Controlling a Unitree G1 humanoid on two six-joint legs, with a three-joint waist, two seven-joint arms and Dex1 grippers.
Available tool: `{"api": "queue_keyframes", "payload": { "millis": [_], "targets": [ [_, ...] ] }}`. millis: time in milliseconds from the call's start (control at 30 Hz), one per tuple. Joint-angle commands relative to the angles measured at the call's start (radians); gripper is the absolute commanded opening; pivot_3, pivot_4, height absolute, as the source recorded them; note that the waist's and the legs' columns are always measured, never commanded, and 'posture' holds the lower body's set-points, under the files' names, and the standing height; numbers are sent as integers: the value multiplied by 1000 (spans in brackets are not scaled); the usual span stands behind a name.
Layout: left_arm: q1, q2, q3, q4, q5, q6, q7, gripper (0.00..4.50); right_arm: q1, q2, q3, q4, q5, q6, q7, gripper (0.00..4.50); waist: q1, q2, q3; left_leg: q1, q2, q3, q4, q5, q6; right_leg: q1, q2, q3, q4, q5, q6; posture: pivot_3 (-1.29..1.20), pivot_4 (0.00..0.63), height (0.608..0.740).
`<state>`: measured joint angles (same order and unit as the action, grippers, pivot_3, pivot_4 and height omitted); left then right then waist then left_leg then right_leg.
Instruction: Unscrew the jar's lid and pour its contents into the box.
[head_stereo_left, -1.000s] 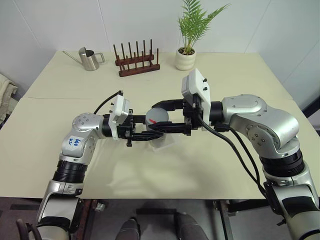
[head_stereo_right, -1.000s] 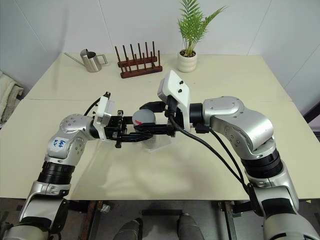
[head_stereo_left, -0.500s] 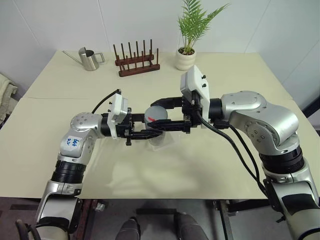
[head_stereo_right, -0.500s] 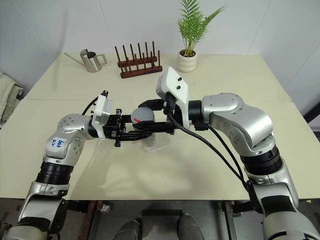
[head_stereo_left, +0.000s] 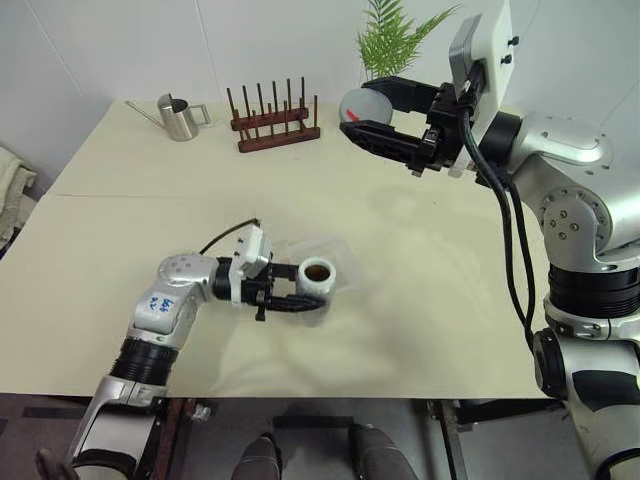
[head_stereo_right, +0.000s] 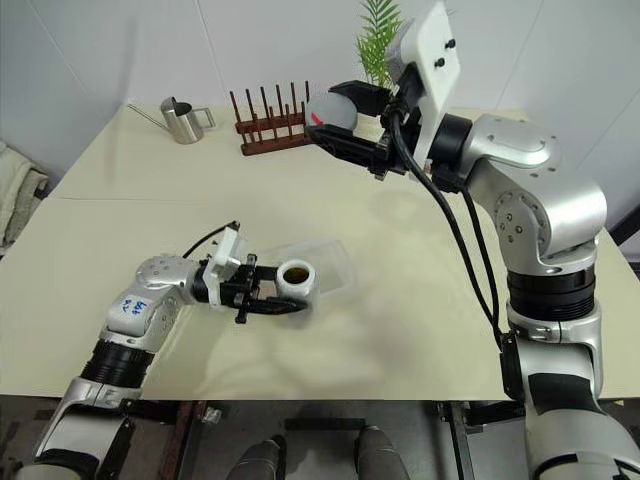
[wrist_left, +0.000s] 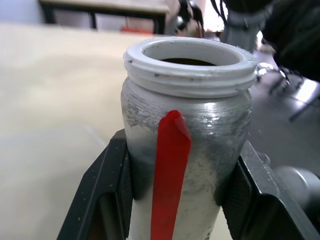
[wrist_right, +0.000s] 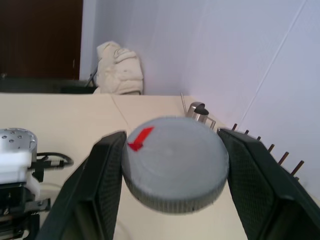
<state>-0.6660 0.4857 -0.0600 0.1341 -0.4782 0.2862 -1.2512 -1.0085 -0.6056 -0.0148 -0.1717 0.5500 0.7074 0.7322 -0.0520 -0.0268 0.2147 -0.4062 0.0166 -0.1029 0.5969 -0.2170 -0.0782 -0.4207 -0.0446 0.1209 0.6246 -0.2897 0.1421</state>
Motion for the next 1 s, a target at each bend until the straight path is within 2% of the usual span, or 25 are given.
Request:
{"api": "queue_keyframes", "payload": {
  "millis": [33,167,267,467,633,833,1000],
  "targets": [
    [-70,13,106,-24,-65,27,60,1877,103,-58,-54,-15,-64,12,-66,2607,4,0,0,0,0,0,1,0,0,0,0,0,0,0,0,0,150,740],
    [-129,18,176,-44,-123,92,107,1877,254,-87,-83,-49,-91,37,-116,2607,4,1,0,0,-1,0,1,0,0,0,-1,1,-1,0,1,0,150,740],
    [-168,40,225,-32,-138,107,142,1877,425,-87,-92,-72,-137,87,-190,2607,0,1,0,0,-1,0,0,0,0,0,0,1,0,0,1,0,150,740],
    [-187,75,232,127,-8,-48,196,1877,621,-23,-88,-100,-181,69,-262,2607,-7,1,0,2,-1,2,0,1,0,-1,0,3,2,0,1,0,150,740],
    [-200,76,220,222,70,-155,229,1877,685,48,-86,-93,-194,53,-300,2607,-4,1,0,1,-1,2,2,3,-1,0,1,4,2,1,2,0,150,740],
    [-226,72,218,309,141,-291,271,1877,706,89,-101,-102,-192,45,-316,4481,-2,1,0,1,-1,2,2,3,-1,0,1,5,2,1,2,0,150,740],
    [-243,76,205,347,189,-386,287,1877,718,63,-134,-140,-174,19,-286,4481,-3,1,0,1,-1,2,2,3,-1,0,1,5,2,2,3,0,150,740]
  ]
}}
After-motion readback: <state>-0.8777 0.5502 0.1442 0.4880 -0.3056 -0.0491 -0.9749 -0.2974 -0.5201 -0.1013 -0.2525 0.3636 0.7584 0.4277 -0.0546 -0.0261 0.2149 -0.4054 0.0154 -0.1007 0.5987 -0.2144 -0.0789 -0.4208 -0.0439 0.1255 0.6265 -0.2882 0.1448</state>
